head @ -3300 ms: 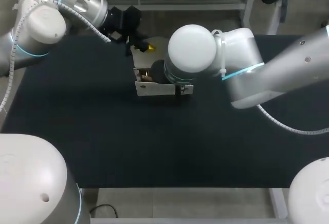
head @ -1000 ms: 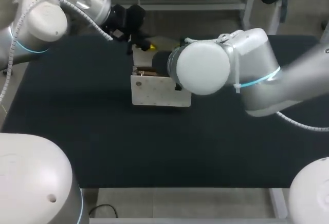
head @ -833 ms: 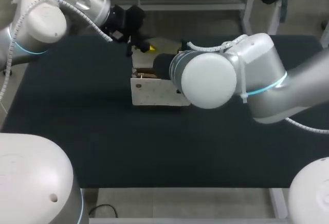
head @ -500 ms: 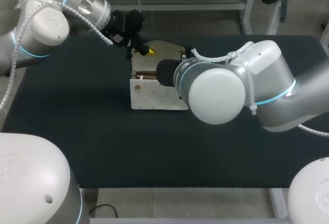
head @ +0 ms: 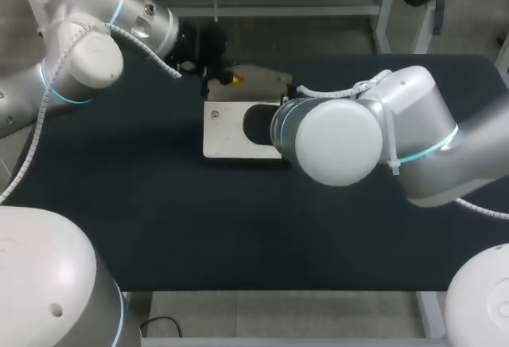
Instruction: Pick up the bag, open it, inspect its contents, close it, and place it on the opposite side
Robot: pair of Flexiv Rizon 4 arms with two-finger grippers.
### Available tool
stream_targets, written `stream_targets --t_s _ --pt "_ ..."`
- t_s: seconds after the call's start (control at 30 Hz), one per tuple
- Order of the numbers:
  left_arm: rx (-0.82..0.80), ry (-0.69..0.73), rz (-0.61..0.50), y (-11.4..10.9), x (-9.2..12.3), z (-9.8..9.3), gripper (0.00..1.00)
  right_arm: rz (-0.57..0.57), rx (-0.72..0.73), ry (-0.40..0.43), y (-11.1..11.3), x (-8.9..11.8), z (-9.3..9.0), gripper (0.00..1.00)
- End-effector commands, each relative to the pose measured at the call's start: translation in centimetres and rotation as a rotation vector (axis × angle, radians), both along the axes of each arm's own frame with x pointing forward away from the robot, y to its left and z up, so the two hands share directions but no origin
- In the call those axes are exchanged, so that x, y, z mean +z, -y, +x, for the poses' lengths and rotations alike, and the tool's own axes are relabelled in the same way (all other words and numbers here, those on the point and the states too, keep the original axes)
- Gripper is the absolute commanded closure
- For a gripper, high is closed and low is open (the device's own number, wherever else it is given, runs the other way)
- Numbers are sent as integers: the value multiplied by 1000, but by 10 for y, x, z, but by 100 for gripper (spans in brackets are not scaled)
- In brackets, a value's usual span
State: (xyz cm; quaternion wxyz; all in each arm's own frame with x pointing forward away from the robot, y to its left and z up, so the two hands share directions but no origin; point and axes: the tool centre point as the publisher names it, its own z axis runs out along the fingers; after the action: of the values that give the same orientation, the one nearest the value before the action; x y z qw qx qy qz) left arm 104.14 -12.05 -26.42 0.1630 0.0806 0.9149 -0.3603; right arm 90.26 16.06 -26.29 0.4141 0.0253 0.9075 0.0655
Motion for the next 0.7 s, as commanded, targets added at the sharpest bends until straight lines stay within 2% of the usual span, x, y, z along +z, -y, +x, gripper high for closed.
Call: stream_targets --t_s 0.03,0.2,0.43,0.53,0.7 --pt "7 29 -1 1 -12 -6 100 0 7 -20 -3 -7 4 100" --pt "-8 68 20 0 -24 -11 100 5 8 -53 -6 -16 5 100" --pt "-27 85 -4 -4 -29 -17 100 14 1 -83 -8 -23 1 100" --pt "-27 84 -17 -6 -33 -20 100 54 -5 -134 -10 -31 -1 100" --pt "-27 84 -17 -6 -33 -20 100 54 -5 -134 -10 -31 -1 100"
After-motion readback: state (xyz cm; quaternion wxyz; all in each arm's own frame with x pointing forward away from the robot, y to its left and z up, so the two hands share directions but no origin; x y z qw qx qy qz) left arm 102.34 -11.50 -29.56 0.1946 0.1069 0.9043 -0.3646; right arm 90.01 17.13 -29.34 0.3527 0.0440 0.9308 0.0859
